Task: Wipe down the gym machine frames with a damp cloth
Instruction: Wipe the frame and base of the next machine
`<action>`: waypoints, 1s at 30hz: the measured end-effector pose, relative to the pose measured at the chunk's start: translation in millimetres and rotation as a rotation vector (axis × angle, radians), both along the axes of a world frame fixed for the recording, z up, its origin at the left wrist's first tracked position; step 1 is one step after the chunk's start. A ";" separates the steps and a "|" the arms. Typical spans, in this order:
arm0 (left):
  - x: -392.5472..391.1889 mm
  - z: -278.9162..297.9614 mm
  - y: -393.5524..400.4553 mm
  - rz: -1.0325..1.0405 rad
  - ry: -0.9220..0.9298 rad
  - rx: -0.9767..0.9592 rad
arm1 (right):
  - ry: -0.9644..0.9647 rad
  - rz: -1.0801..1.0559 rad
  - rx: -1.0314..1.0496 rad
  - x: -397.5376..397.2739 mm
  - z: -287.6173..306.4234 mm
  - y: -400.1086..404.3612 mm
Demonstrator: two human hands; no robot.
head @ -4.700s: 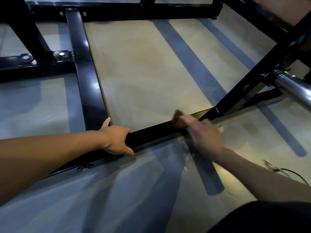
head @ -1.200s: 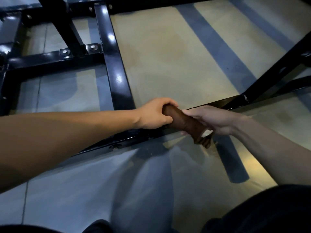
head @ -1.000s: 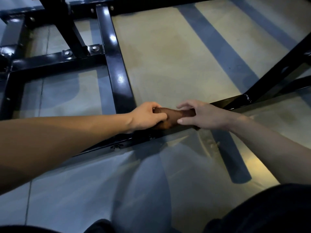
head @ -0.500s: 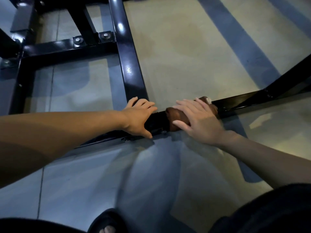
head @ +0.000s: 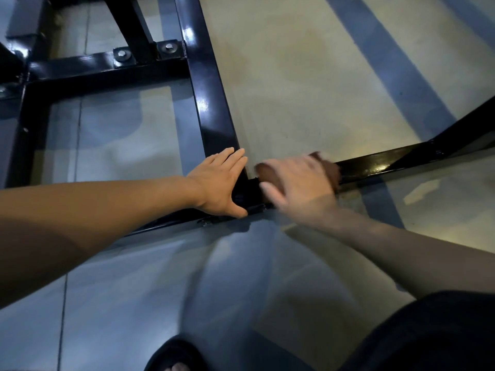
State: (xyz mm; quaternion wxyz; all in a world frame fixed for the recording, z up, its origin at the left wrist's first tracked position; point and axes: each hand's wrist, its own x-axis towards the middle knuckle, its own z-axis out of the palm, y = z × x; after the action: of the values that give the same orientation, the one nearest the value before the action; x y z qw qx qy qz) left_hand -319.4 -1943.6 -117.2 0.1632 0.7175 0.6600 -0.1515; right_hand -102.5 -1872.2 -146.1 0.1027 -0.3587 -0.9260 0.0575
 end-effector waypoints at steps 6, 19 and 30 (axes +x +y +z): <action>5.2 -4.0 5.4 -0.018 0.039 -0.104 | -0.013 -0.495 0.078 88.5 -2.0 67.0; 37.2 -6.4 29.3 0.025 -0.095 -0.113 | 0.041 -0.170 0.136 124.6 -6.8 102.4; 88.4 2.8 70.4 0.030 -0.115 -0.189 | -0.074 -0.085 0.138 118.8 -8.1 80.7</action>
State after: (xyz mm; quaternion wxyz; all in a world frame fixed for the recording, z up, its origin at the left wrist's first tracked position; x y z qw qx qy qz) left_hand -231.0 -1873.1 -114.5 0.2699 0.6964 0.6431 -0.1690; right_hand 16.3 -1791.5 -154.2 0.0950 -0.3919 -0.9148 -0.0241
